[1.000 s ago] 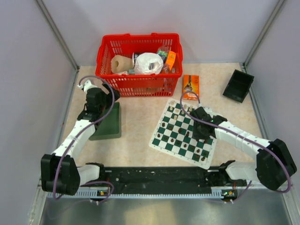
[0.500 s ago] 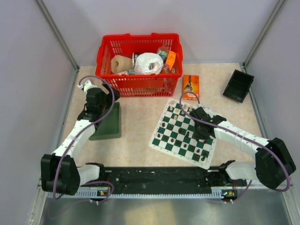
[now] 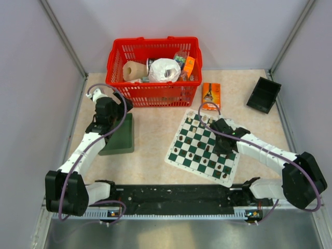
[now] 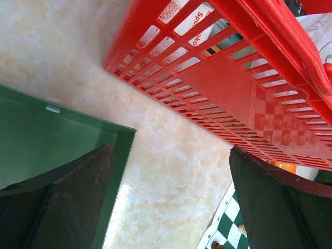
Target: Set up the chess pieces on the board
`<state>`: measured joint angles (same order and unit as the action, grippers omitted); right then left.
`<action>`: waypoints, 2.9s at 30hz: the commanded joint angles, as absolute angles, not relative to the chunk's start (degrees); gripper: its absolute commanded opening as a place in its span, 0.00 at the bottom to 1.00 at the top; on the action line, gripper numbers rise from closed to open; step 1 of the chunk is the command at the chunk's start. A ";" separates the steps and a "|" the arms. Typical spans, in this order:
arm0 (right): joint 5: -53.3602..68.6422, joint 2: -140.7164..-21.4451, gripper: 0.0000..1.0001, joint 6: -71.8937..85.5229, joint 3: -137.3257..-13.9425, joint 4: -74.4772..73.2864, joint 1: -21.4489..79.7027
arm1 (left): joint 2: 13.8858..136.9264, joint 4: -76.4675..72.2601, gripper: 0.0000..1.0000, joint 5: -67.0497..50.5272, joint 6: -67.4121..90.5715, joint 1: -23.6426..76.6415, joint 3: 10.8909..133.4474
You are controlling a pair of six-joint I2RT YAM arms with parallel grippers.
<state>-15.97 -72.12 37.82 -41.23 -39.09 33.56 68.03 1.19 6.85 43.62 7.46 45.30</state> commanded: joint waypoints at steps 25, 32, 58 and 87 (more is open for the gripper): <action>-9.32 -57.22 0.11 44.11 -43.95 -46.93 47.45 | 67.94 -1.58 0.98 6.42 43.68 7.03 45.62; -8.96 -58.79 0.11 46.32 -41.49 -46.85 50.71 | 67.68 -1.50 0.98 6.33 43.51 7.03 45.61; -9.67 -63.63 0.12 47.20 -35.86 -40.78 51.33 | 67.94 -1.67 0.98 6.24 42.98 6.94 45.97; -17.13 -58.98 0.54 46.31 -44.20 -48.33 50.63 | 67.68 -1.67 0.98 6.15 43.07 7.03 45.53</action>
